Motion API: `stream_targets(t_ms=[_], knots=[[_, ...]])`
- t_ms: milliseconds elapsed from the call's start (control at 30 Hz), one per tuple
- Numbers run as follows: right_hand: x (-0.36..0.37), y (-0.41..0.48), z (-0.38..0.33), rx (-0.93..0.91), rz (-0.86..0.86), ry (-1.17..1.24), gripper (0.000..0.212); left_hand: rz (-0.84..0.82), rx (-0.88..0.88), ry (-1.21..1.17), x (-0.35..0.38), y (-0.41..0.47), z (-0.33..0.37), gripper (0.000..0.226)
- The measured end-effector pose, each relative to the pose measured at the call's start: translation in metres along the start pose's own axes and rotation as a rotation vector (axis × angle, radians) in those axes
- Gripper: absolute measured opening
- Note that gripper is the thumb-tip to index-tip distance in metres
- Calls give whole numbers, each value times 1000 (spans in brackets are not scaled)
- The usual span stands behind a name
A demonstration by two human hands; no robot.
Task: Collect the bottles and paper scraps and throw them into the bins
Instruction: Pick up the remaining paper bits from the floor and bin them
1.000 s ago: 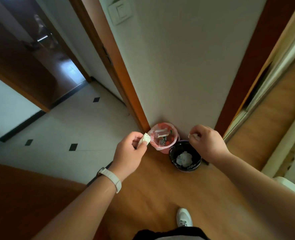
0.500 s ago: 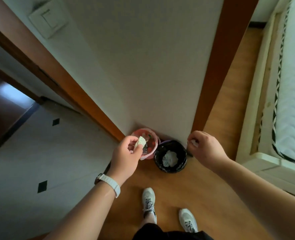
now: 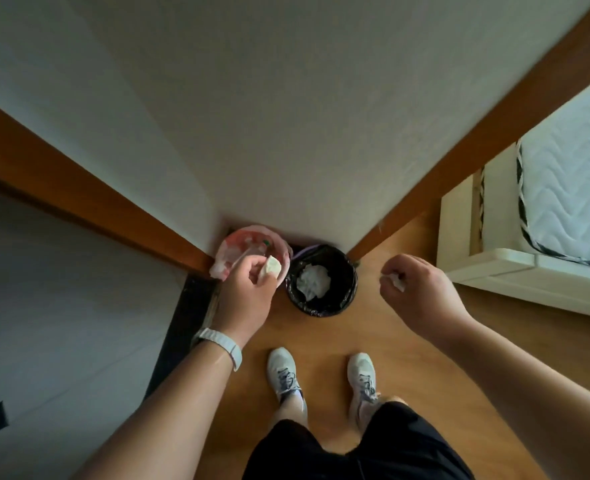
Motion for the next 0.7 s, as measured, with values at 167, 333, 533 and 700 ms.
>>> stream_targets(t_ms=[167, 333, 533, 700], knots=[[46, 21, 13, 64, -42, -21, 8, -152, -35, 36, 33, 30, -38, 7], [122, 62, 48, 82, -108, 2, 8, -175, -80, 90, 86, 69, -100, 12], [246, 107, 132, 129, -180, 12, 12, -175, -79, 134, 180, 125, -192, 15], [347, 134, 211, 126, -232, 7, 14, -205, -72, 218, 261, 151, -267, 11]])
Point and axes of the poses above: each hand's wrist, its own y-axis towards the middle knuckle, its own x-axis out of the palm, z = x × y, the point moved 4 cm from there along y, towards the middle knuckle, and after that the axes turned 1 degree about x, right-handed, at the moved point
